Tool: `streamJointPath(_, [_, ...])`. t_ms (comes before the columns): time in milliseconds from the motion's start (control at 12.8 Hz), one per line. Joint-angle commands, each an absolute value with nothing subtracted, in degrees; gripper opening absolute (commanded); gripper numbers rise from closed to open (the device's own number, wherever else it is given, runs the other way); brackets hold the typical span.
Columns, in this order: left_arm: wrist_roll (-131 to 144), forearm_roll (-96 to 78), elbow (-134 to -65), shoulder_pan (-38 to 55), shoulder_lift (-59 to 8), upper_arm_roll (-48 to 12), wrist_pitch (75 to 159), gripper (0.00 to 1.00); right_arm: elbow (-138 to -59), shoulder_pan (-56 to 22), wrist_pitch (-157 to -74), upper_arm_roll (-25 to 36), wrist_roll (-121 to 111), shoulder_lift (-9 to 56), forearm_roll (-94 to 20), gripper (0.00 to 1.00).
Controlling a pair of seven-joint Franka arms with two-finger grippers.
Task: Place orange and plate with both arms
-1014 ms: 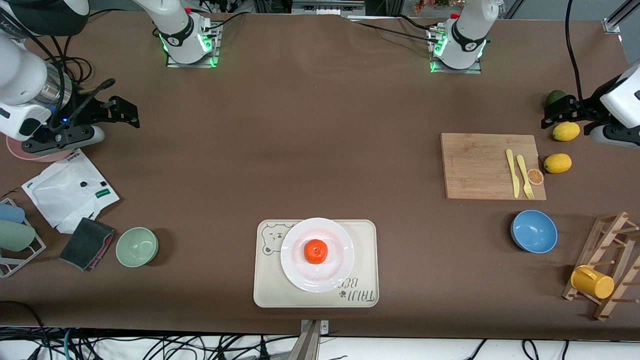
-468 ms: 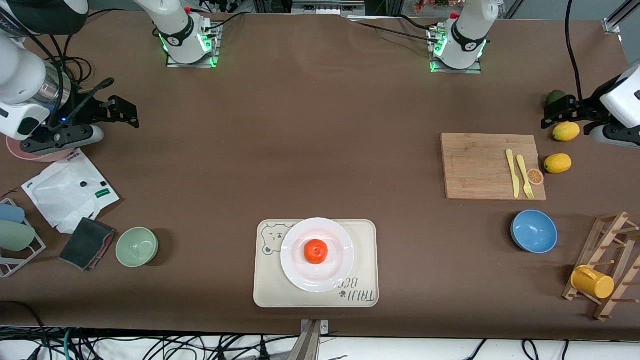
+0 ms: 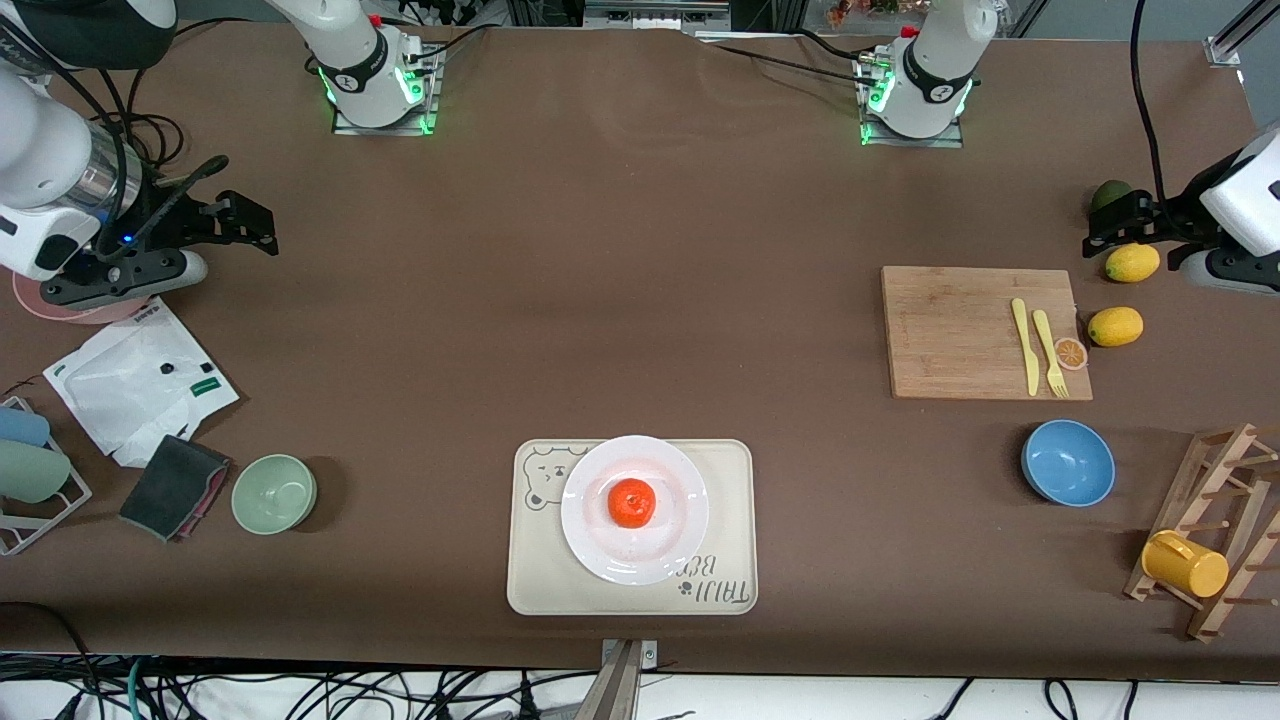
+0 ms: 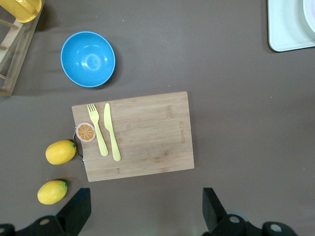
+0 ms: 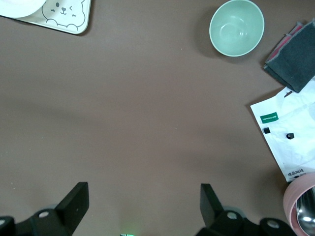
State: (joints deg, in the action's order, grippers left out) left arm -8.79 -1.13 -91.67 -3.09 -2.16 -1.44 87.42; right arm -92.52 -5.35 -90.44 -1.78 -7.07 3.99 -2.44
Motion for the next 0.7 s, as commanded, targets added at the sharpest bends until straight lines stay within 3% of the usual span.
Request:
streamJointPath(0, [-8.5, 0.2, -91.8, -3.3, -1.8, -1.8, 87.2, 1.0, -90.7, -5.2, -88.9, -1.9, -6.5, 4.7, -1.6, 1.0])
streamJointPath(624, [-8.5, 0.2, -91.8, -3.3, -1.8, -1.8, 87.2, 1.0, -90.7, -5.1, -88.6, -1.5, -6.5, 4.6, -1.5, 1.0])
